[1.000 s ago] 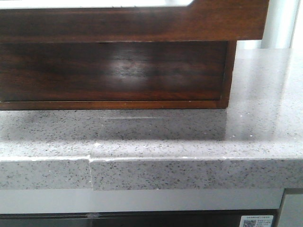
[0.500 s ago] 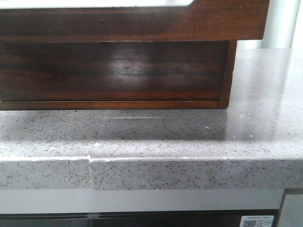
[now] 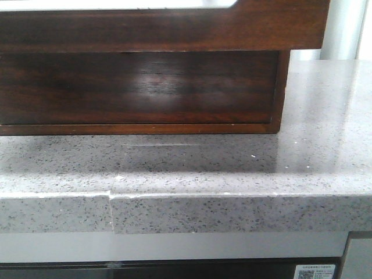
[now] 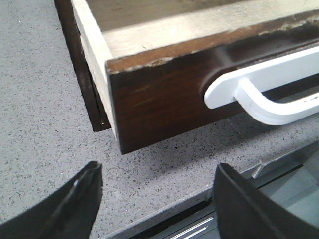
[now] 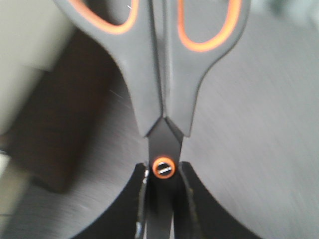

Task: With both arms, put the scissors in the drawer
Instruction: 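Lift the scissors with the right gripper and carry them over the drawer, then lower the scissors into the open drawer and open the right gripper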

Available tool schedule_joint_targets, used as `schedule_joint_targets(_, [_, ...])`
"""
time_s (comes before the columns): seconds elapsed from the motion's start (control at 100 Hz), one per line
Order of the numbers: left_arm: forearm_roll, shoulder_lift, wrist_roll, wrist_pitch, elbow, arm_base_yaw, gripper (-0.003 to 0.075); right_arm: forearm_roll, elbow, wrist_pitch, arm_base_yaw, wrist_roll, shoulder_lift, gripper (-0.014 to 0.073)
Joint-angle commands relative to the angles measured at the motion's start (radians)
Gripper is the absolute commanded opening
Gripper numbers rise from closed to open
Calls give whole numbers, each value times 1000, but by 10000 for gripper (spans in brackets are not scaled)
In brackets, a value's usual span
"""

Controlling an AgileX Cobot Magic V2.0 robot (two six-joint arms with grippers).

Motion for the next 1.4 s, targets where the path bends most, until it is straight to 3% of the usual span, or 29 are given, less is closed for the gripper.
schedule_joint_targets(0.0, [-40,5,-12,-65,-34,-2,438,105,-37,-88,60,-94,-57,-43])
schedule_joint_targets(0.21, [-40,5,-12,-65,-34,-2,438,217,-37,-113,306,-276,-89,-43])
schedule_joint_targets(0.5, [-40,5,-12,-65,-34,-2,438,206,-37,-113,590,-494,-18,-43])
schedule_joint_targets(0.95, [-40,5,-12,-65,-34,-2,438,-141,-37,-119,715,-505,183,-41])
schedule_joint_targets(1.069, [-40,5,-12,-65,-34,-2,438,-232,-37,-124,717,-454,223,-41])
schedule_joint_targets(1.389, [-40,5,-10,-66,-34,-2,438,-281,-37,-80,717,-454,252,-41])
